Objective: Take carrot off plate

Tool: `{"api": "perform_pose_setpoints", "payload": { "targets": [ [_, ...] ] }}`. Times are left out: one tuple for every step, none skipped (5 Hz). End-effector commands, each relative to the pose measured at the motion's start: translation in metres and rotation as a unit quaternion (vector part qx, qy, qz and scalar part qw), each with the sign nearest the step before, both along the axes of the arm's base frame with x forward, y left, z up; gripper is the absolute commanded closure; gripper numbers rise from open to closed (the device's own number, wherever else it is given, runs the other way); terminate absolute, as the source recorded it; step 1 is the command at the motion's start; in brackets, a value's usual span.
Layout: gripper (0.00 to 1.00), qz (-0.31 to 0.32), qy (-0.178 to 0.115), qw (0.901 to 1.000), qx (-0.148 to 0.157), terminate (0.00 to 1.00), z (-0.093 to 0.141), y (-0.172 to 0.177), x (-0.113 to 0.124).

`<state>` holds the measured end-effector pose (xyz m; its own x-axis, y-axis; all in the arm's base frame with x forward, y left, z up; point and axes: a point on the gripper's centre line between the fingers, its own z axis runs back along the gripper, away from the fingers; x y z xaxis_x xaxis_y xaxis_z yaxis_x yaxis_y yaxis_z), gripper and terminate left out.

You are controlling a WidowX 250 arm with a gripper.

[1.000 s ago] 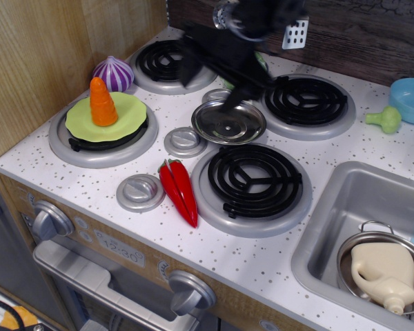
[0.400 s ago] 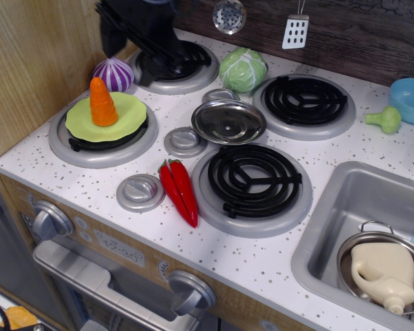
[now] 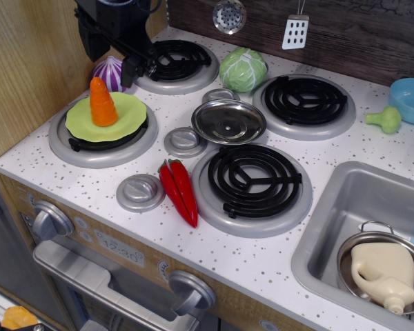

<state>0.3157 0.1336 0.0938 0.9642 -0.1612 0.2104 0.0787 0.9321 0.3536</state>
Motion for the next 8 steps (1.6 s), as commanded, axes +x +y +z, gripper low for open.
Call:
{"api": "perform_pose_setpoints", "payload": {
  "targets": [
    [0.00,-0.022,-0.009,0.9997,-0.009,0.00,-0.004,0.019,0.005],
    [0.00,-0.014,0.009,0.9993,-0.032,0.00,-0.013,0.028,0.005],
    [0.00,-0.017,0.007,0.9991,-0.038,0.00,-0.022,0.035,0.003],
    [1.00,-0.006,0.005,0.9991,-0.042,0.00,-0.028,0.031,0.003],
    [1.00,-0.003,0.001,0.9989,-0.048,0.00,-0.030,0.026,0.005],
    [1.00,0.005,0.018,0.9980,-0.061,0.00,-0.025,0.022,0.005],
    [1.00,0.023,0.032,0.9986,-0.036,0.00,-0.003,0.015,-0.002],
    [1.00,0.075,0.048,0.9957,-0.023,0.00,0.023,-0.009,-0.019]
  ]
}}
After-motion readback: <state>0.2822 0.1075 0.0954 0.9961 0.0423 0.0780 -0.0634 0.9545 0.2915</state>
